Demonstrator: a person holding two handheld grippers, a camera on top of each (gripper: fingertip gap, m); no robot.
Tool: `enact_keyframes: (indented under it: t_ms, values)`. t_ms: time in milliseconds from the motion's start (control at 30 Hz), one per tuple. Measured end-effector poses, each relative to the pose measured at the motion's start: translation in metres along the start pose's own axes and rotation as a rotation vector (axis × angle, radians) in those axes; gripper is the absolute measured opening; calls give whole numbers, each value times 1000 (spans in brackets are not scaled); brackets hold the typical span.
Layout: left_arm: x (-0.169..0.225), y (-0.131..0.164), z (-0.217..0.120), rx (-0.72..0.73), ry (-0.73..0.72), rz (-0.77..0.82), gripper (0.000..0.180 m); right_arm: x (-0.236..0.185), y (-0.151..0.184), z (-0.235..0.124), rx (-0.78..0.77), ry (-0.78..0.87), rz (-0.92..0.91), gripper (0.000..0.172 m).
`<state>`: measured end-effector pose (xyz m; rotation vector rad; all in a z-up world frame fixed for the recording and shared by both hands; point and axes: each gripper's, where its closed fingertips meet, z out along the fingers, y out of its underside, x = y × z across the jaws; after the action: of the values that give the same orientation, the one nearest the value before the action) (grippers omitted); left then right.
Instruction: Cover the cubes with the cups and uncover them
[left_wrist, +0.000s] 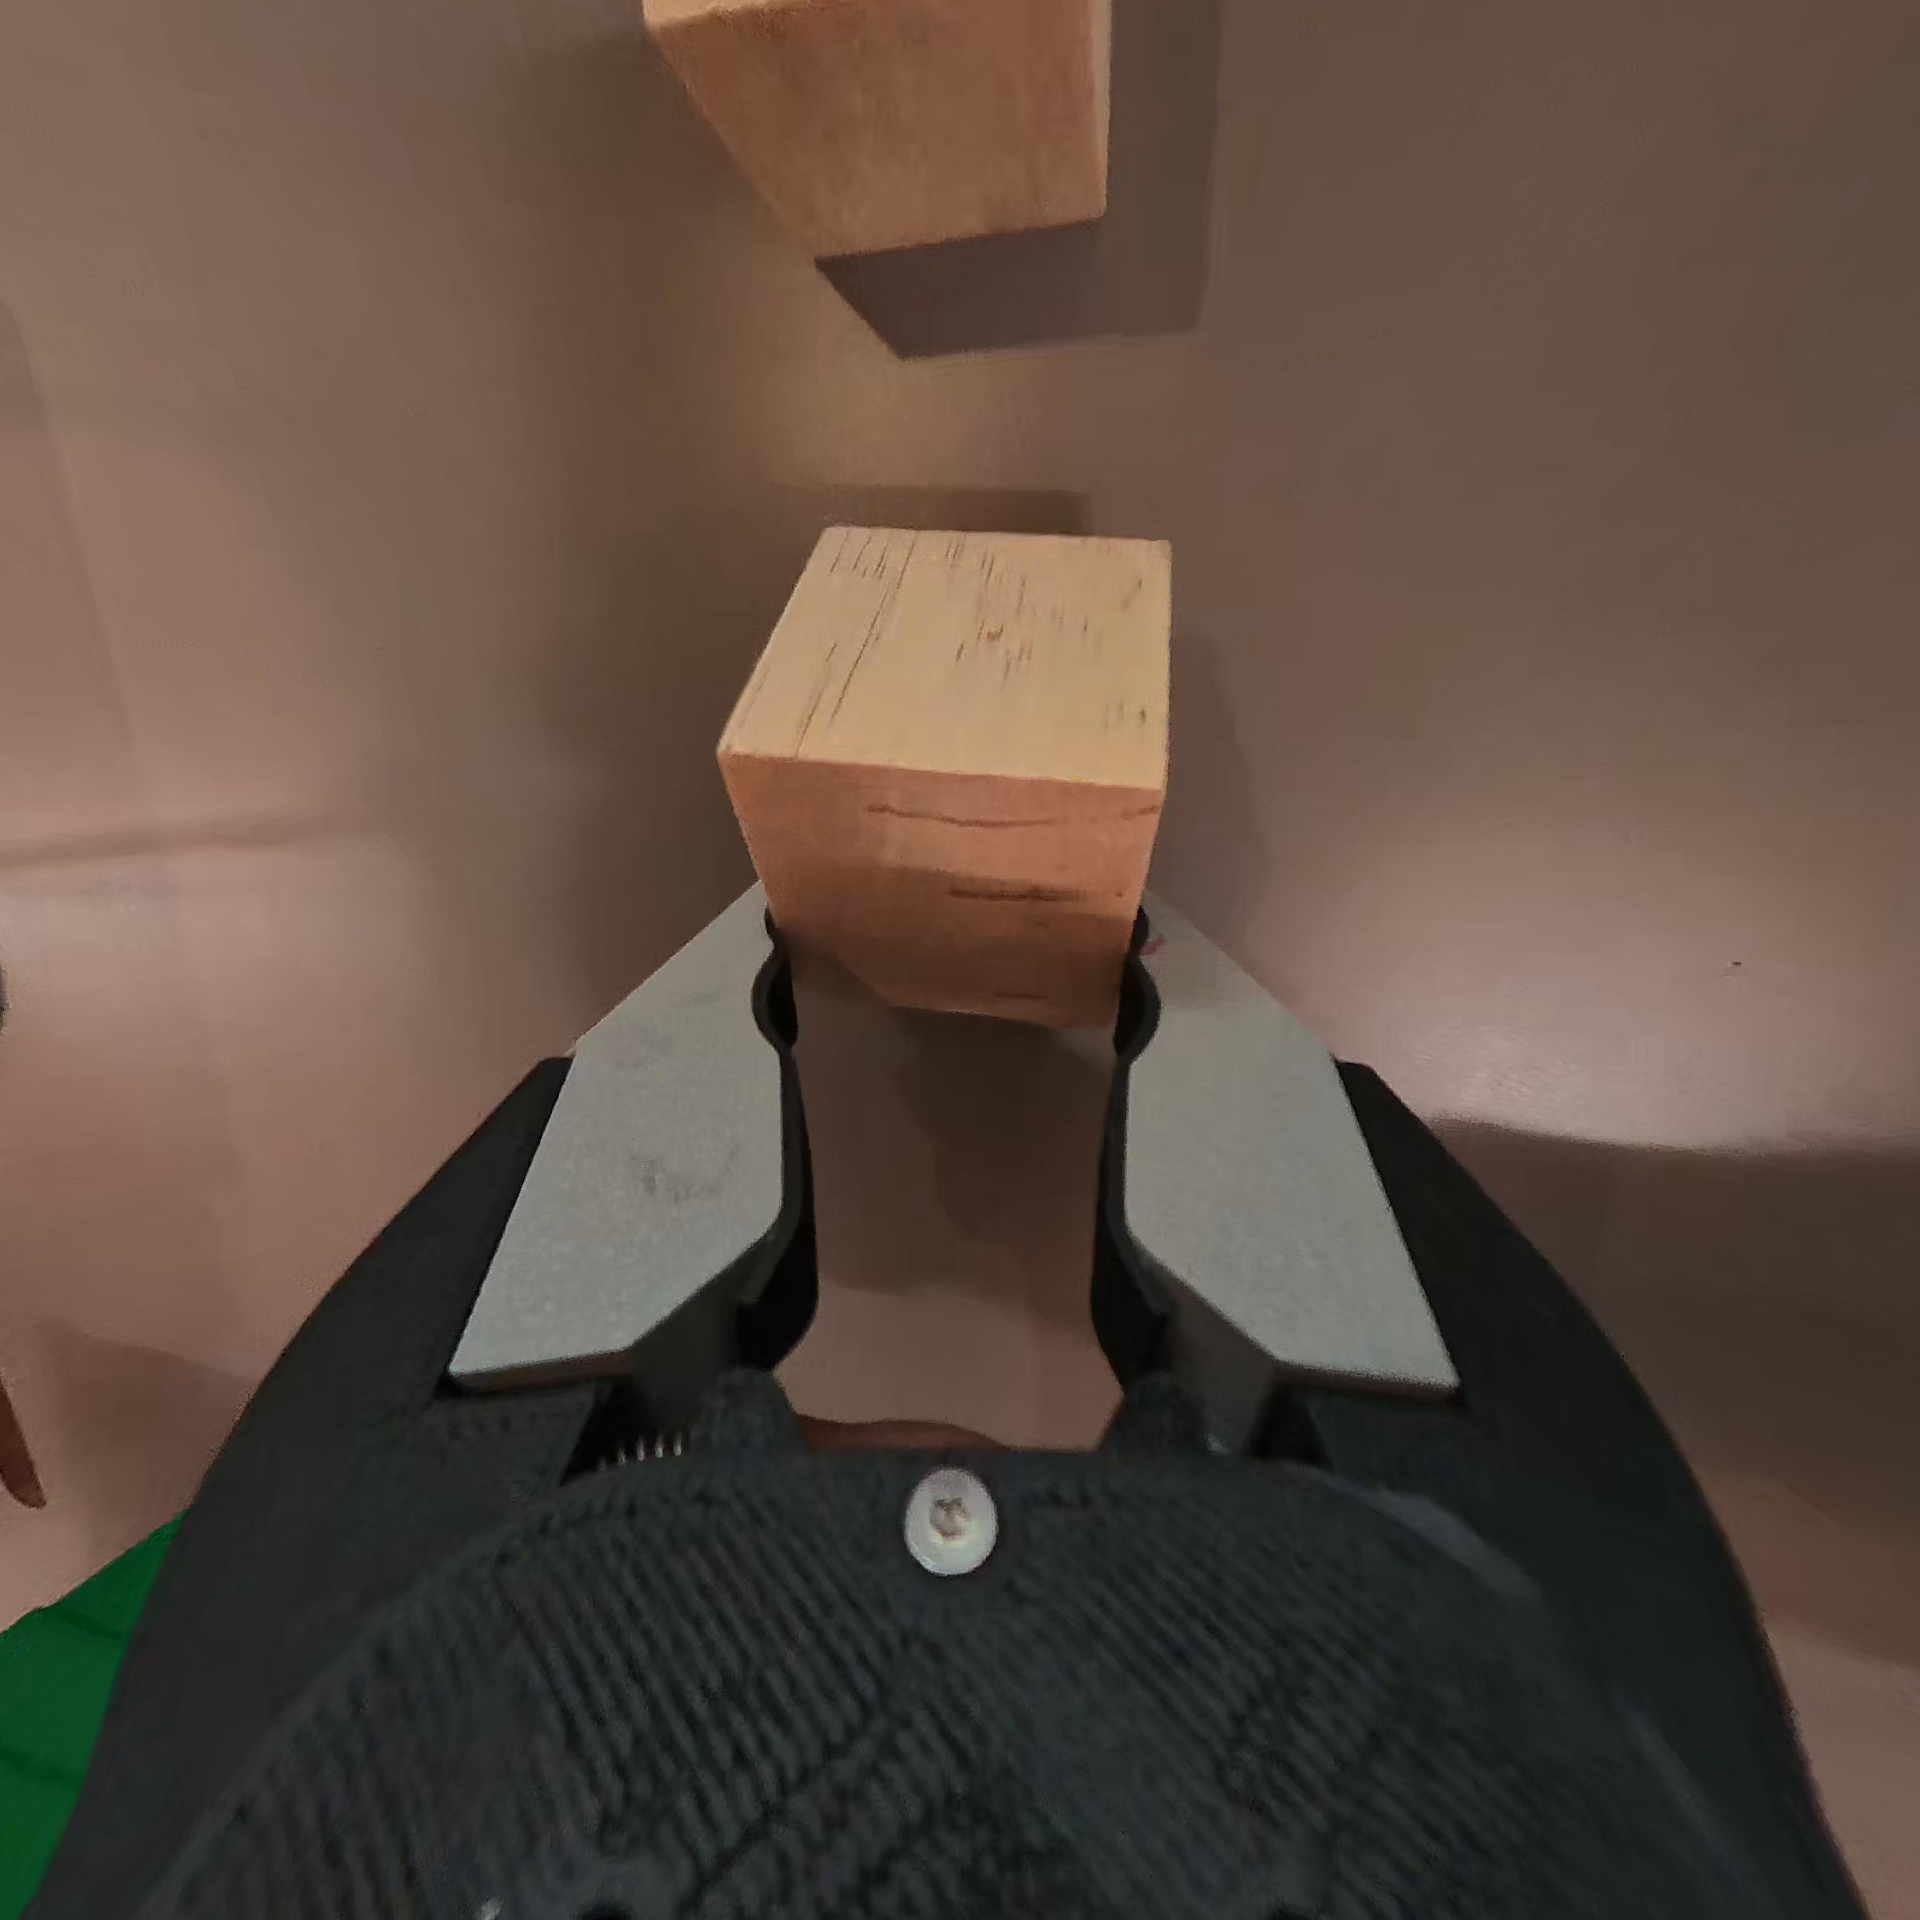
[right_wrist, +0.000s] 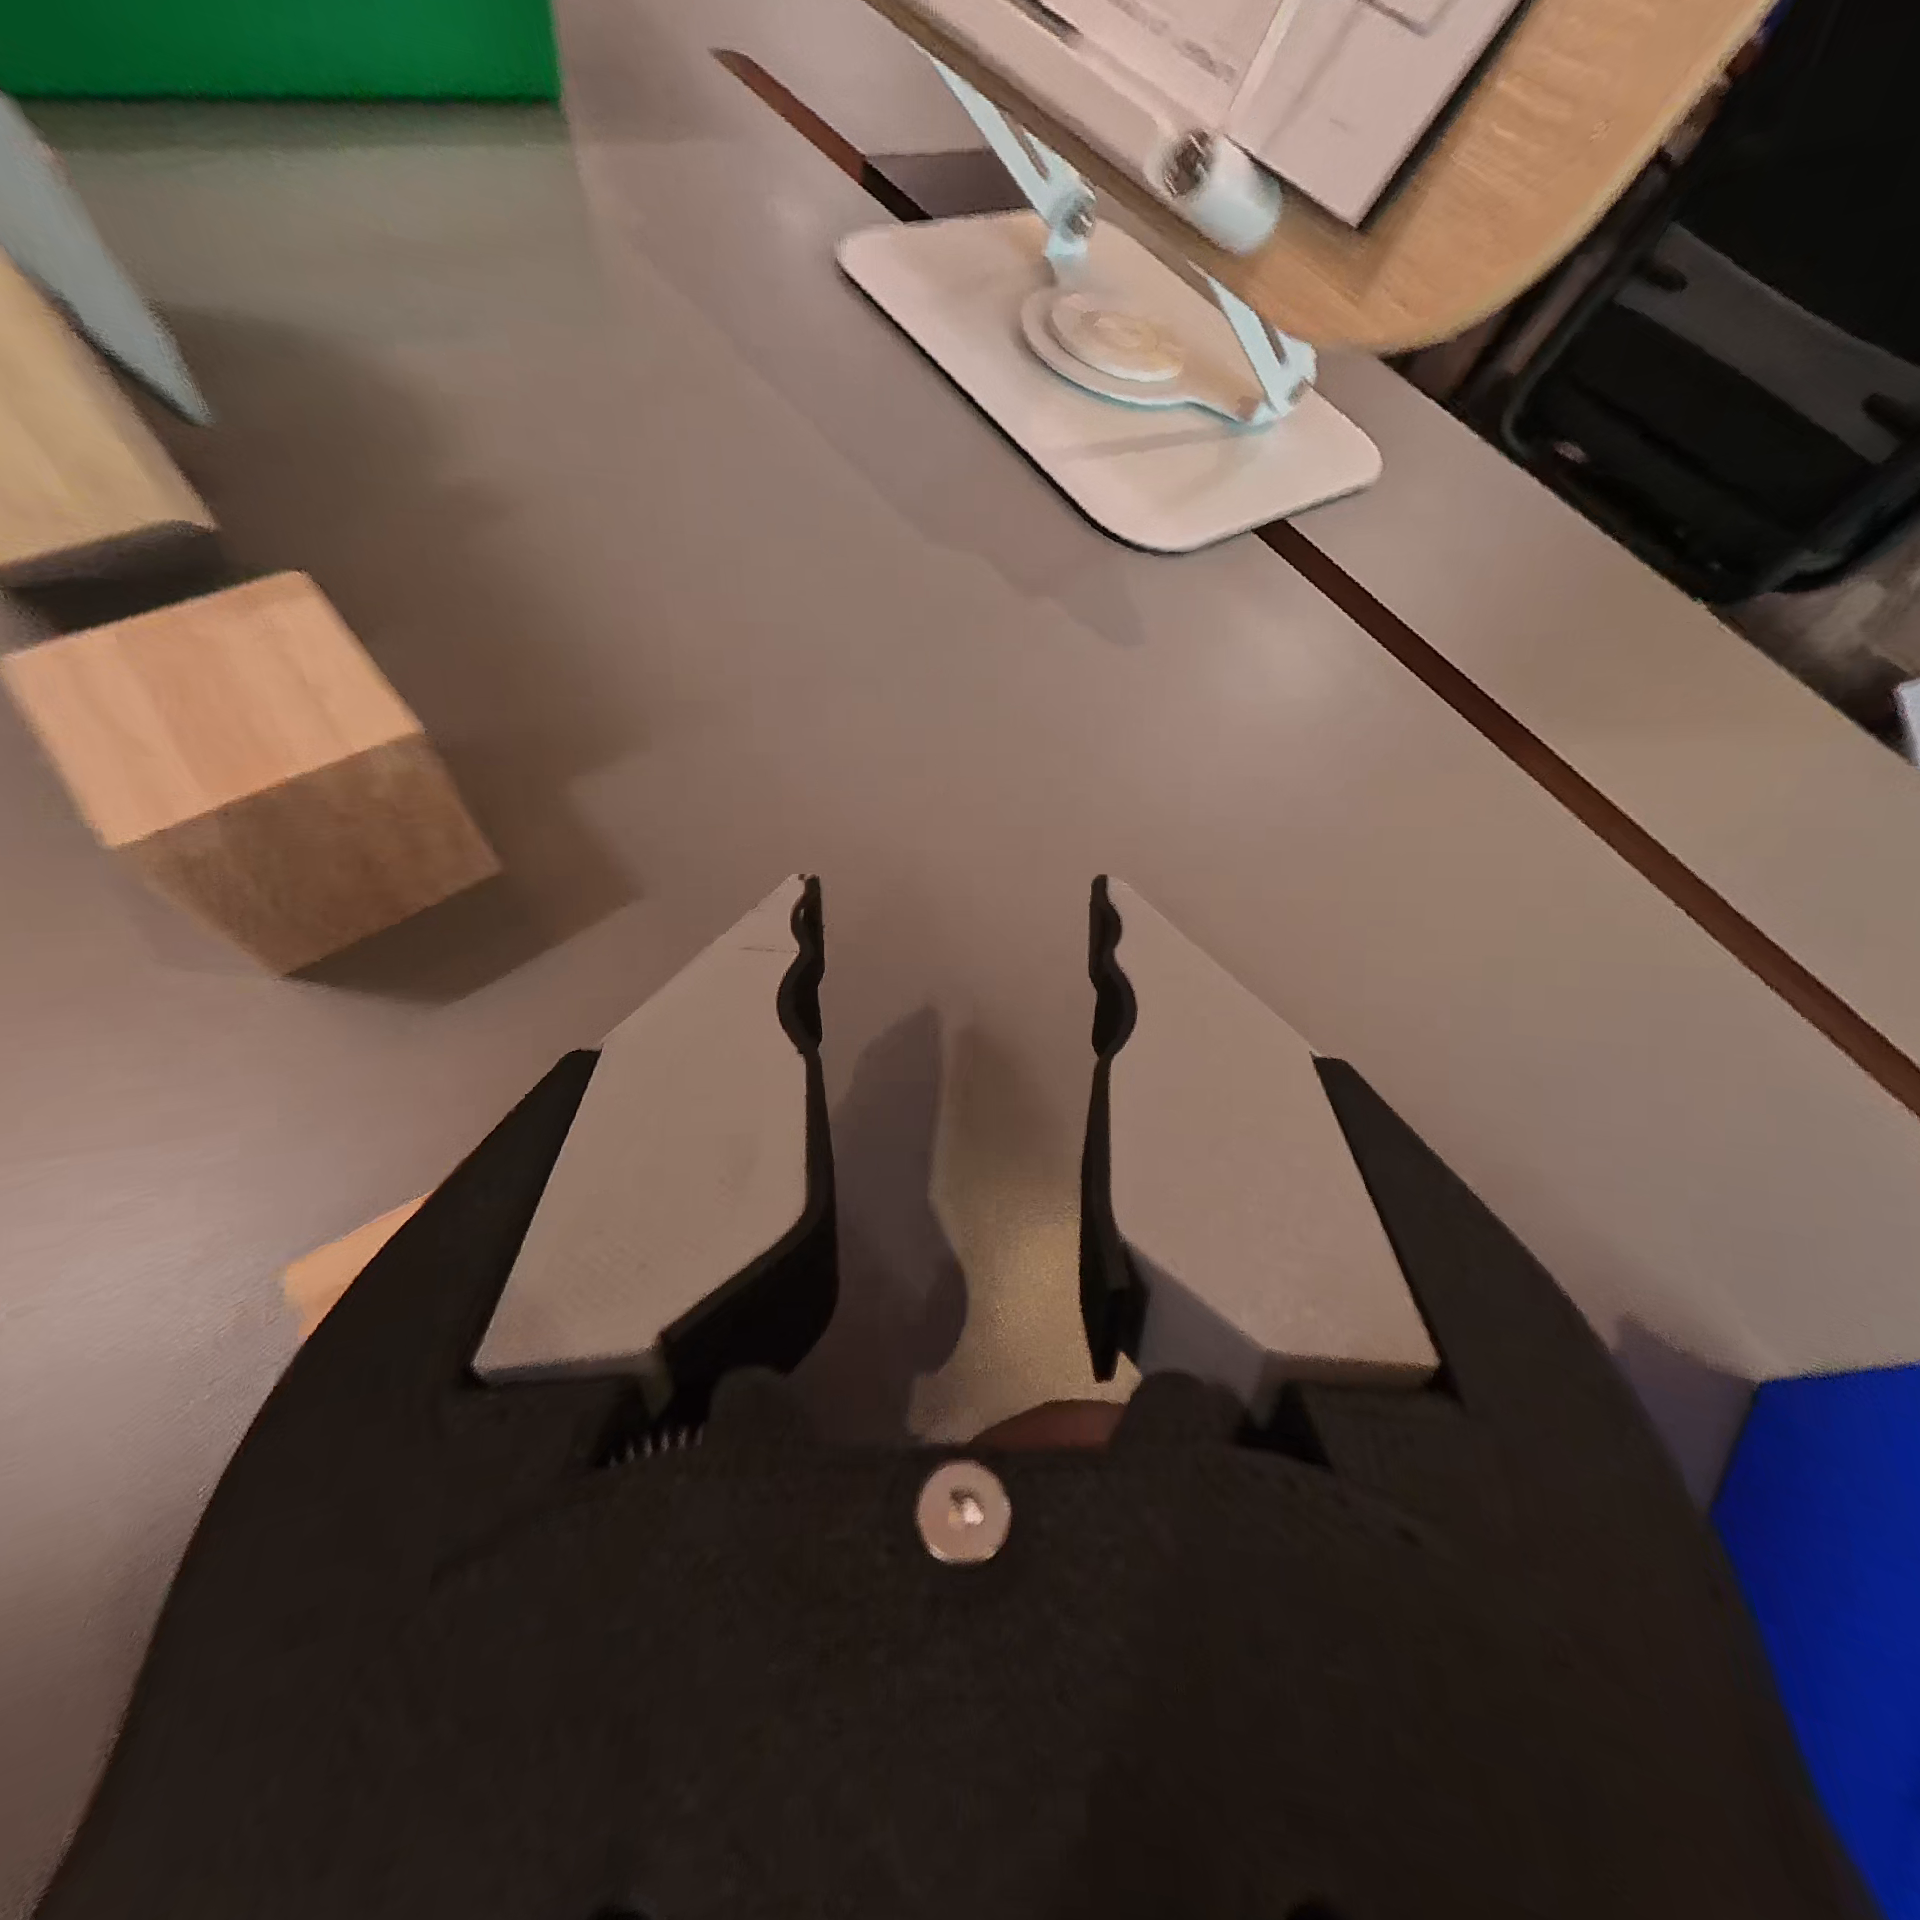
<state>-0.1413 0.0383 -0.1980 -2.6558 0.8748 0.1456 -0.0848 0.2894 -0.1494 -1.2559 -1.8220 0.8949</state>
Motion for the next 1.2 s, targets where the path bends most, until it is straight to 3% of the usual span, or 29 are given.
enact_keyframes:
  t_ms: [100,233,300,467,600,700,967,1100,1200]
  values:
    - [1,1,3,18,-2,-6,62,-20,-15,-20,45,-130,-29,50]
    - [2,-10,4,53,-8,4,62,-21,-27,-40,78,-138,-52,53]
    - [2,-15,3,58,-8,15,62,-38,-26,-49,63,-242,-62,55]
    - [-3,-7,0,-21,-24,57,62,-69,4,-62,-146,-364,-148,63]
    - [-3,-5,-2,-49,-30,96,62,-72,39,-67,-371,-340,-210,65]
    - [-6,-12,-6,-38,-46,85,64,-71,56,-66,-452,-347,-215,63]
    - [-20,-79,-23,149,-105,51,68,-51,53,-59,-387,-239,-391,55]
    - [-15,-110,7,84,-98,96,81,-49,48,-61,-350,-223,-418,52]
    - [-9,-120,31,10,-67,142,72,-49,46,-64,-331,-231,-415,51]
